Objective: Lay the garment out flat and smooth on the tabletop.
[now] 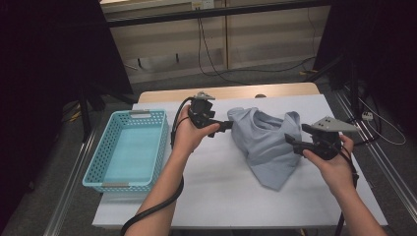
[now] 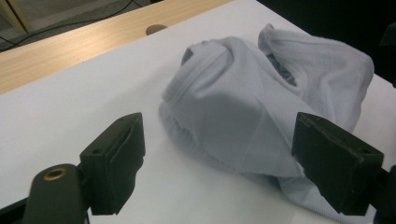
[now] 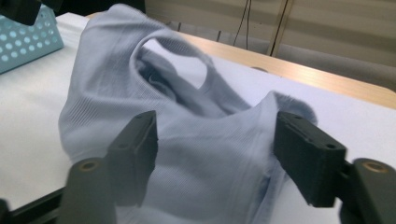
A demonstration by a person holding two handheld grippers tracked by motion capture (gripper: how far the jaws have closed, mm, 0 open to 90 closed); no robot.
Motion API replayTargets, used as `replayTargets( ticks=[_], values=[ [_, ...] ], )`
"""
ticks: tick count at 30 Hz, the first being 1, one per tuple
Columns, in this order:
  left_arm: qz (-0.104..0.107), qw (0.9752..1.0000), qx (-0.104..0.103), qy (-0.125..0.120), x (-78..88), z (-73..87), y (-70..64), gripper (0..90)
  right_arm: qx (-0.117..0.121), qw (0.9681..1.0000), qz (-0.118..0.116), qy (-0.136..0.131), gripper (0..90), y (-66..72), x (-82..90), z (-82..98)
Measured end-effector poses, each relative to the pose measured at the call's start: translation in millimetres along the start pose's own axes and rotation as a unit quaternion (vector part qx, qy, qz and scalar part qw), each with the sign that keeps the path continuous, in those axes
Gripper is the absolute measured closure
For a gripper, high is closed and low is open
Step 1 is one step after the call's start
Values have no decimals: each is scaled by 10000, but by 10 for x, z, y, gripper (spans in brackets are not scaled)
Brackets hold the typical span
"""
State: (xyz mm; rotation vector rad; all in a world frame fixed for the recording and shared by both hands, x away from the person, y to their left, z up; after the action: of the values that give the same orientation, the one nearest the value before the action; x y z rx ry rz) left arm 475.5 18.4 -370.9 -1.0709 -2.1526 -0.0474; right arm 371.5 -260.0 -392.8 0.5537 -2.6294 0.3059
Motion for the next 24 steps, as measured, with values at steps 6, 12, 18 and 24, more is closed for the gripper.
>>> replayTargets(
  ticks=[6,12,18,24],
  values=[
    [-75,9999,-12,125,-17,233,66,156,45,9996,-289,41,289,233,-3,157],
    [8,9997,-46,241,-134,472,41,158,214,9981,-563,161,288,421,-61,271],
    [0,9994,-20,339,-249,685,66,153,289,9958,-839,227,292,612,-132,389],
    [-32,9996,-13,295,-289,799,78,153,367,9939,-975,353,303,702,-188,496]
  ],
)
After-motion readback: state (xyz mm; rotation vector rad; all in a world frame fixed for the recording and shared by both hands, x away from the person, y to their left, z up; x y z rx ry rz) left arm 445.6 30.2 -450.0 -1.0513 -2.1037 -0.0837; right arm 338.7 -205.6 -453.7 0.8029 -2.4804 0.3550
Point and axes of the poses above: each handheld gripper's, and its own axes: x roughly backward along the jaws, z roughly out of its underside, y roughly to its left, the point moved 5 cm from there along -x, roughly forward along the jaws, and after that the axes turned 7 degrees about x, right-handed, at the moved point
